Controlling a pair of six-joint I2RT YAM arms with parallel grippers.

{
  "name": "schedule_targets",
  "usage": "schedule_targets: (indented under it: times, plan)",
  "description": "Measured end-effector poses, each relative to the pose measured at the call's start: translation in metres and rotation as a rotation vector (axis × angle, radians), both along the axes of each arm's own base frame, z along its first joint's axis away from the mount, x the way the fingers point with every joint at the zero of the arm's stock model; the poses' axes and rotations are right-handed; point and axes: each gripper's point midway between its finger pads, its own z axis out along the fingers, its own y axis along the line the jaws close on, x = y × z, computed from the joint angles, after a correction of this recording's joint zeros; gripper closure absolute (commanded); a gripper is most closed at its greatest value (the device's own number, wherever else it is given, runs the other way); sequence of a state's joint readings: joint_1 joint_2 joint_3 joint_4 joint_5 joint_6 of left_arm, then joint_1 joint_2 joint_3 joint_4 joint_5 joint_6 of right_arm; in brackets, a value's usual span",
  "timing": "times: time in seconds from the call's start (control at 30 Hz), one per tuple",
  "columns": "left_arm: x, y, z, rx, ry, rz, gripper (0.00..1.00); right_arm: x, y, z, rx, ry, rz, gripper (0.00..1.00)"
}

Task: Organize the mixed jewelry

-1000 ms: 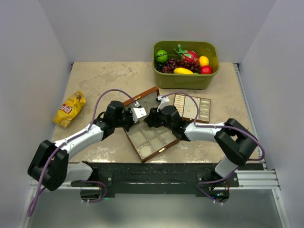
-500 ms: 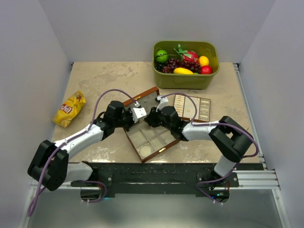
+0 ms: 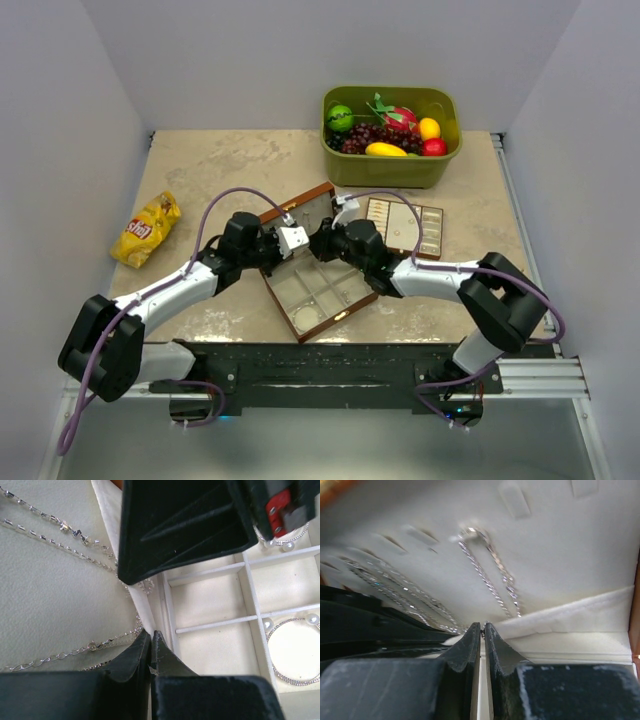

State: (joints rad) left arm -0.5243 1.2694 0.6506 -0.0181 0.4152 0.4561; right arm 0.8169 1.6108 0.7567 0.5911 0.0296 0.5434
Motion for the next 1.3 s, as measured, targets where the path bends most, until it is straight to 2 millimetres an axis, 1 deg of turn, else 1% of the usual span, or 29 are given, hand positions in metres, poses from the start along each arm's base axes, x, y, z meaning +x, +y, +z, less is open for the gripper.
schedule_targets:
  times: [0.13, 0.37, 0.47, 0.87, 1.17, 1.3]
  plan:
    - [0.000, 0.000, 0.000, 0.000, 0.000, 0.000, 1.00, 0.000, 0.000, 0.017, 0.035, -0.023, -0.001, 0.90]
    - [0.000, 0.000, 0.000, 0.000, 0.000, 0.000, 1.00, -0.002, 0.003, 0.022, 0.061, -0.017, 0.010, 0.90]
    - [0.000, 0.000, 0.000, 0.000, 0.000, 0.000, 1.00, 0.000, 0.006, 0.026, 0.082, -0.017, 0.008, 0.90]
    - [0.000, 0.000, 0.000, 0.000, 0.000, 0.000, 1.00, 0.012, 0.013, 0.056, 0.155, -0.059, 0.001, 0.89]
    - [0.000, 0.000, 0.000, 0.000, 0.000, 0.000, 1.00, 0.014, 0.011, 0.056, 0.154, -0.061, -0.003, 0.86]
    - [0.000, 0.000, 0.000, 0.000, 0.001, -0.001, 1.00, 0.011, 0.008, 0.045, 0.134, -0.044, -0.003, 0.81]
